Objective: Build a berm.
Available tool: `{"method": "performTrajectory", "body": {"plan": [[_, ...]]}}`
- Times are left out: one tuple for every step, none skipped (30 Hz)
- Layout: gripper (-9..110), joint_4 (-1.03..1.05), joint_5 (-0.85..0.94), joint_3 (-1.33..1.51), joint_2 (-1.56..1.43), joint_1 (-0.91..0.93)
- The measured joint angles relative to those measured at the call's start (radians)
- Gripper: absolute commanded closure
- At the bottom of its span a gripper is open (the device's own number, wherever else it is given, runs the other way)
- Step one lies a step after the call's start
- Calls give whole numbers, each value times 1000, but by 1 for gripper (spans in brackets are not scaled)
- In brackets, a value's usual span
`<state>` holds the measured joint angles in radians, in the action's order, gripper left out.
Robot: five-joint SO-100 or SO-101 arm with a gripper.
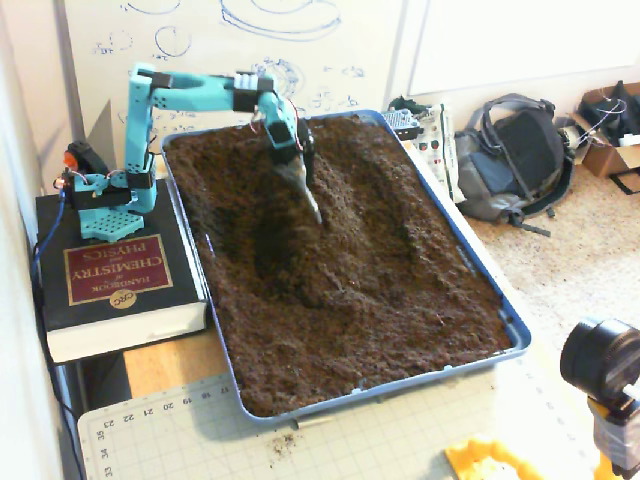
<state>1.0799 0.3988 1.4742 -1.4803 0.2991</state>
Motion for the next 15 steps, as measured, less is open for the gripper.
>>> {"method": "performTrajectory", "body": {"plan": [[101,0,0,0,-25,0],[101,0,0,0,-46,0],[101,0,0,0,-63,0],[101,0,0,0,-80,0],[101,0,0,0,-94,0],[101,5,0,0,-107,0],[101,12,0,2,-120,2],[101,23,0,18,-132,9],[101,38,0,46,-146,20],[101,51,0,78,-152,35],[101,61,0,114,-153,54],[101,71,0,153,-153,75],[101,80,0,193,-153,97],[101,84,0,229,-153,118],[101,89,3,264,-153,140]]}}
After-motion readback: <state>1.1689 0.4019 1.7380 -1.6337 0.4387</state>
